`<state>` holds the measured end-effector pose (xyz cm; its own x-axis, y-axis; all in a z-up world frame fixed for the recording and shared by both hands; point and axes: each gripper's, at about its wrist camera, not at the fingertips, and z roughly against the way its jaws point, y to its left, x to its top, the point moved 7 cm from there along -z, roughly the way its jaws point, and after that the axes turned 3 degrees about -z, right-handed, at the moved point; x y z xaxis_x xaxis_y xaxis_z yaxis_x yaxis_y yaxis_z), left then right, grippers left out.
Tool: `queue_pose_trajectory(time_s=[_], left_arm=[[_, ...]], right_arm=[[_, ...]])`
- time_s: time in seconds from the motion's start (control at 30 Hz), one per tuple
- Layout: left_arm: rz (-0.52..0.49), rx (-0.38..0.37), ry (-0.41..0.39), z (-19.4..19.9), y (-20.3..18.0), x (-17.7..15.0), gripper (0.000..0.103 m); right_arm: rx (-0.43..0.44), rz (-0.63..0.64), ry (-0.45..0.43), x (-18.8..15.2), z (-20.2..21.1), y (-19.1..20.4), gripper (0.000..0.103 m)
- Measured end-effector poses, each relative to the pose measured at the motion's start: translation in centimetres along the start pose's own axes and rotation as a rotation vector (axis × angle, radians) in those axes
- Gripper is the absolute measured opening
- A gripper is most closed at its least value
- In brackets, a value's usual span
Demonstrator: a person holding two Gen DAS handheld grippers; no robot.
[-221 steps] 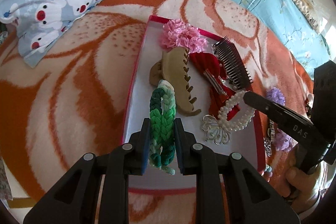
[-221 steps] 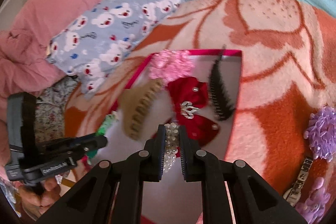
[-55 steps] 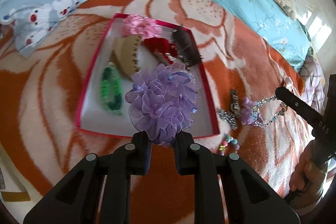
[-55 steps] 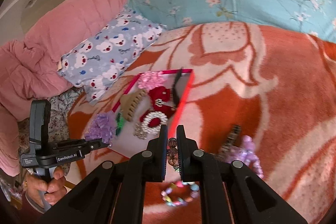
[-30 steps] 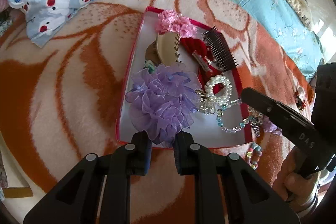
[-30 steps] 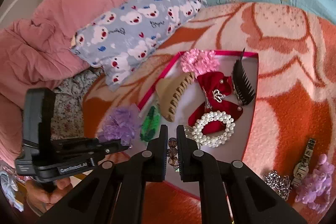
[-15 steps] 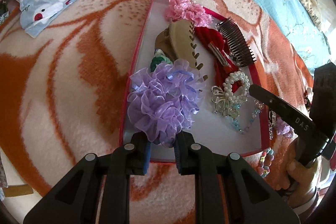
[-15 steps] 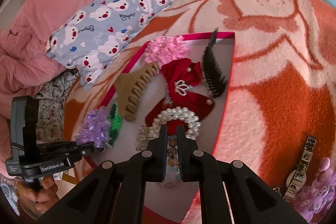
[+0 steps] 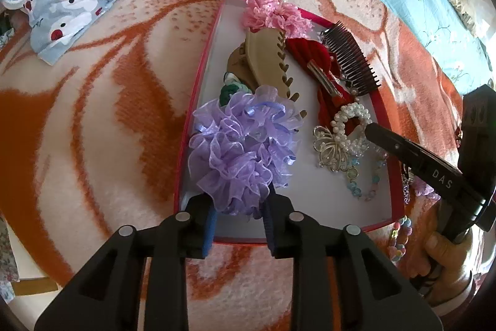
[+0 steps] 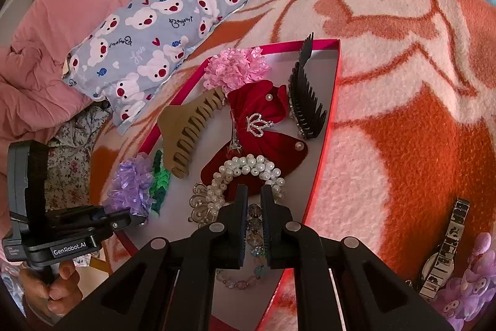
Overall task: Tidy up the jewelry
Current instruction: 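Carry the scrunchie and bracelet into the box and open both tools, then move both tools back over the blanket toward the pastel bead bracelet and lilac hair tie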
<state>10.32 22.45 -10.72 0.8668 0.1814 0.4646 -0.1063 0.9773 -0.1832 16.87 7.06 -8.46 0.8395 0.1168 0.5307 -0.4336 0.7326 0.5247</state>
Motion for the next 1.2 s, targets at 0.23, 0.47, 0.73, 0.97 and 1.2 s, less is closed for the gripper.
queue_pose_trajectory(time_s=[0.23,0.47,0.73,0.97,1.2], left_arm=[[-0.008,0.002,0.000,0.0,-0.1,-0.1,0.033],[-0.016,-0.015,0.000,0.4,-0.5,-0.1,0.042],[-0.032,-0.015,-0.006,0.7,-1.2,-0.2,0.054],[-0.042,-0.022,-0.016,1.4,-1.6,-0.3,0.068],[-0.030,-0.008,-0.039,2.4,-1.3,-0.5,0.074]], right_arm=[[0.001,-0.001,0.000,0.0,0.0,0.0,0.008],[0.006,-0.018,0.001,0.1,0.1,-0.2,0.013],[-0.006,-0.015,-0.022,0.3,1.3,0.0,0.038],[-0.012,-0.026,-0.057,0.5,3.6,-0.3,0.044],[-0.039,-0.068,-0.079,-0.5,6.7,-2.0,0.054]])
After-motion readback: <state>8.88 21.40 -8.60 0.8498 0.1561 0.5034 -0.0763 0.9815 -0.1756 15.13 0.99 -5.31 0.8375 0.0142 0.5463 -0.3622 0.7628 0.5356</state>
